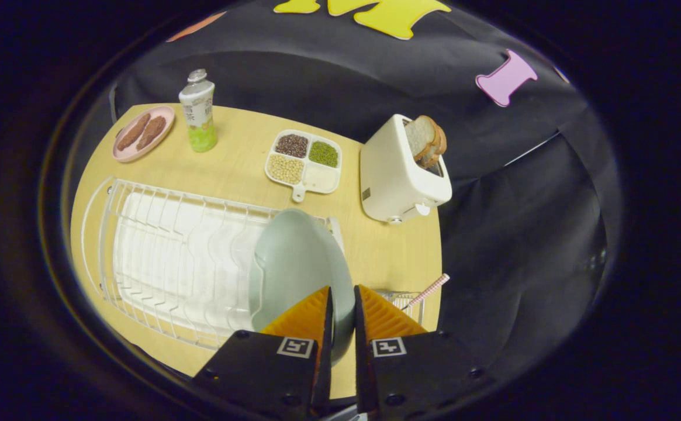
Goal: Take the plate from the dish rack, then take the spoon from the basket and place it into the plate.
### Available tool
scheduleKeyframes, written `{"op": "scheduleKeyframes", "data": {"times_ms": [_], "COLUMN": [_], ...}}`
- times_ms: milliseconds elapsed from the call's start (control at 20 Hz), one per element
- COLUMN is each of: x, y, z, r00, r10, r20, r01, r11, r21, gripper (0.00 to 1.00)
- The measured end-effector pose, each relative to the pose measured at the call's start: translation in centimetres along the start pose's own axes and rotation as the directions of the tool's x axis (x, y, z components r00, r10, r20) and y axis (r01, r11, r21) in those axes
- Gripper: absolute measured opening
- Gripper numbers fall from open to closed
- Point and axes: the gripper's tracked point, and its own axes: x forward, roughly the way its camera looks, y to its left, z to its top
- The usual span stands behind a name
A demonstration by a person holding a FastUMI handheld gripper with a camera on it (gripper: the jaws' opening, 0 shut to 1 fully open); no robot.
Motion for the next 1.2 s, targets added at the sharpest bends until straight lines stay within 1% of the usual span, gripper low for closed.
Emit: {"op": "scheduleKeyframes", "data": {"times_ms": [50,200,300,500,650,750,850,950,1050,1200], "x": [-0.6,-1.7,-2.1,-3.2,-4.5,-5.3,-6.3,-7.7,-8.9,-10.8], "y": [0.4,1.4,2.0,2.0,0.4,0.1,0.0,0.0,0.4,1.7], "z": [0.1,0.2,0.2,0.1,0.1,0.1,0.0,-0.9,-2.4,-6.4], "r00": [0.999,0.989,0.982,0.969,0.932,0.912,0.896,0.887,0.888,0.891], "r10": [-0.035,-0.137,-0.176,-0.223,-0.329,-0.36,-0.362,-0.334,-0.262,-0.107], "r20": [0.005,0.045,0.063,0.104,0.149,0.198,0.259,0.32,0.378,0.441], "r01": [0.035,0.139,0.177,0.22,0.323,0.347,0.342,0.301,0.205,0.024], "r11": [0.999,0.99,0.984,0.975,0.944,0.933,0.932,0.942,0.961,0.981], "r21": [-0.001,-0.029,-0.01,0.041,0.064,0.097,0.119,0.149,0.183,0.191], "gripper": [0.19,0.18,0.18,0.18,0.18,0.18,0.17,0.17,0.18,0.17]}}
